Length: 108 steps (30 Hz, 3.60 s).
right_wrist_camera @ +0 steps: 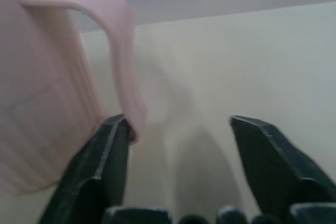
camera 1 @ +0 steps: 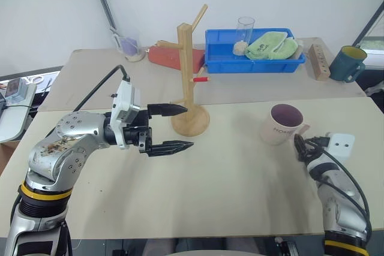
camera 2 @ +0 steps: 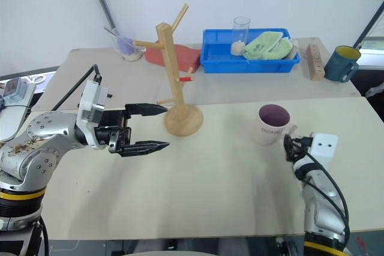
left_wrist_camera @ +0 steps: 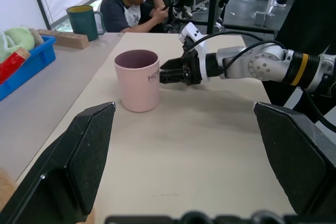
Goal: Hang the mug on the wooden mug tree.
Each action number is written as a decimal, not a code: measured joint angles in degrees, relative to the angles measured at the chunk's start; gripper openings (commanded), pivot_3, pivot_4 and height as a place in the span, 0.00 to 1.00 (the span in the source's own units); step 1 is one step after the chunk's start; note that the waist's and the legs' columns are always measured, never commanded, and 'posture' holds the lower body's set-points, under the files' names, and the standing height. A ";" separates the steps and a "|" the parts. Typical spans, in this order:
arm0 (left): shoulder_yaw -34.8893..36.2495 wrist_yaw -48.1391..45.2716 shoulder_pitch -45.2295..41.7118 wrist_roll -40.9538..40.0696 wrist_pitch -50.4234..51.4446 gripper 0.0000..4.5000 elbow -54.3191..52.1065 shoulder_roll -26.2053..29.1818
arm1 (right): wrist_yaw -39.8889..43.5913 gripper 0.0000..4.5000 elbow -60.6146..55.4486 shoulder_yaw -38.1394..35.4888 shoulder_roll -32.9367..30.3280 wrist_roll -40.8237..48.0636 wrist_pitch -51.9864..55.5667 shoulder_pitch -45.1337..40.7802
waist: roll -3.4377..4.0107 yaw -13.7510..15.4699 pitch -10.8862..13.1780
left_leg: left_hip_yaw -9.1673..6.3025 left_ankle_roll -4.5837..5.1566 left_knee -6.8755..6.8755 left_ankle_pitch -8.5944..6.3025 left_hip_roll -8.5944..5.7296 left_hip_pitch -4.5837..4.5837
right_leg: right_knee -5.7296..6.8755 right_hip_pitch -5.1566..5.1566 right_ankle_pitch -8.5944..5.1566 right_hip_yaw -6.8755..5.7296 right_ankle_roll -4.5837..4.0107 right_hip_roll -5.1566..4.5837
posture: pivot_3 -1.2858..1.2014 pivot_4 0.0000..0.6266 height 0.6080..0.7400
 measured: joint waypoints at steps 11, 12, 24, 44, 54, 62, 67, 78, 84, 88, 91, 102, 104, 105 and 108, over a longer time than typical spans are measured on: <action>0.01 0.64 0.02 1.33 -0.73 1.00 0.24 -0.90 | 3.04 0.01 2.40 0.77 0.19 0.72 -2.52 -1.67 | 0.00 -0.09 0.00 | 0.03 0.02 0.00 0.01 0.00 0.02 | 0.00 -0.03 0.00 1.42 -0.02 0.95 | 0.52 0.24 0.98; 0.01 0.67 0.04 1.34 -0.75 1.00 0.25 -0.92 | 3.32 0.01 2.40 0.90 0.14 0.71 -2.76 -1.52 | 0.00 -0.09 0.00 | 0.03 0.03 0.00 0.02 0.00 0.03 | 0.00 -0.04 0.00 1.45 -0.02 0.96 | 0.52 0.24 0.98; 1.77 1.76 2.13 2.11 -0.96 1.00 1.47 -0.75 | 13.43 0.01 -8.80 6.15 -15.73 -5.12 -5.15 1.84 | 0.01 -0.45 -0.01 | 0.09 0.02 0.01 0.01 -0.01 0.12 | -0.01 -0.13 0.00 1.63 -0.03 0.99 | 0.52 0.24 0.98; 12.35 1.57 9.48 -3.15 0.23 1.00 2.09 2.82 | 43.20 0.01 -0.32 35.74 -28.09 -14.80 -11.02 -45.28 | -0.34 -0.22 0.15 | 0.13 0.03 -0.04 0.02 0.03 0.24 | 0.01 -0.18 0.02 1.66 -0.12 1.02 | 0.52 0.24 0.98; 12.33 3.21 9.26 -3.81 0.35 1.00 0.91 2.81 | 45.40 0.01 8.84 38.42 -21.76 -18.19 -18.53 -51.97 | -0.22 -0.35 0.08 | 0.11 0.03 -0.07 0.02 0.11 0.35 | 0.22 -0.21 0.09 1.66 -0.21 1.12 | 0.52 0.24 0.98; 12.19 3.40 9.18 -4.23 0.32 1.00 0.82 2.82 | 45.79 0.01 14.49 38.78 -17.67 -19.79 -21.24 -54.80 | -0.15 -0.37 0.03 | 0.10 0.02 -0.07 0.01 0.11 0.45 | 0.47 -0.23 0.09 1.67 -0.22 1.13 | 0.52 0.24 0.98; 12.20 2.86 9.18 -4.24 0.15 1.00 0.85 2.81 | 45.79 0.01 18.50 39.85 -15.86 -21.50 -23.19 -56.17 | -0.15 -0.41 0.03 | 0.11 0.03 -0.07 0.02 0.11 0.45 | 0.73 -0.36 0.04 1.67 -0.30 1.13 | 0.52 0.24 0.98; 13.03 6.84 6.23 -7.67 0.85 1.00 1.67 0.75 | 45.85 0.01 24.65 40.41 -12.82 -23.79 -25.41 -59.42 | -0.17 -0.59 0.04 | 0.04 0.05 -0.07 0.03 0.13 0.52 | 0.84 -0.37 0.03 1.91 -0.32 1.34 | 0.52 0.24 0.98; 13.54 10.02 4.22 -8.00 1.60 1.00 2.48 -0.30 | 45.85 0.45 26.07 40.49 -11.79 -23.97 -25.41 -60.44 | -0.20 -0.82 0.06 | -0.04 0.06 -0.07 0.04 0.14 0.56 | 0.87 -0.22 0.20 2.72 -0.03 1.84 | 0.52 0.24 0.98; 13.53 10.52 4.14 -7.97 1.61 1.00 2.49 -0.61 | 46.08 0.76 26.00 40.38 -12.39 -23.78 -26.55 -60.60 | -0.20 -1.30 0.06 | -0.03 0.06 -0.08 0.04 0.14 0.63 | 0.86 -0.22 0.20 2.85 -0.03 1.90 | 0.52 0.24 0.98; 13.44 10.85 4.09 -7.38 1.53 1.00 2.56 -0.60 | 48.39 0.82 23.68 39.54 -15.31 -22.46 -26.59 -60.12 | -0.21 -1.37 0.07 | -0.01 0.06 -0.07 0.04 0.14 0.62 | 0.85 -0.23 0.20 2.87 -0.03 1.90 | 0.52 0.24 0.98; 11.23 12.83 7.79 8.44 -1.55 1.00 5.22 6.17 | 59.09 0.82 5.21 29.02 -28.15 -5.96 -11.76 -48.10 | -0.43 -1.68 0.21 | 0.08 -0.35 -0.10 -0.22 0.14 0.86 | 0.85 -0.21 -0.07 3.00 -0.50 1.85 | 0.52 0.24 0.98; 11.38 11.66 9.22 9.57 -2.95 1.00 5.29 7.07 | 59.83 0.82 1.15 27.06 -29.80 -2.16 -7.13 -45.70 | -0.50 -1.71 0.25 | 0.08 -0.35 -0.12 -0.22 0.14 0.89 | 0.87 -0.23 -0.07 3.00 -0.51 1.85 | 0.52 0.24 0.98; 11.58 10.80 9.58 9.73 -3.51 1.00 5.47 7.25 | 59.83 0.82 -1.12 25.81 -30.56 0.14 -4.05 -44.72 | -0.54 -1.66 0.29 | 0.08 -0.36 -0.12 -0.22 0.14 0.91 | 0.87 -0.26 -0.08 3.00 -0.51 1.85 | 0.52 0.24 0.98; 12.93 9.86 8.96 9.22 -3.66 1.00 6.42 7.33 | 59.17 0.82 -6.71 22.29 -31.39 6.55 3.81 -44.08 | -0.68 -1.58 0.37 | 0.08 -0.38 -0.12 -0.24 0.14 0.90 | 0.84 -0.50 -0.09 2.99 -0.53 1.83 | 0.52 0.24 0.98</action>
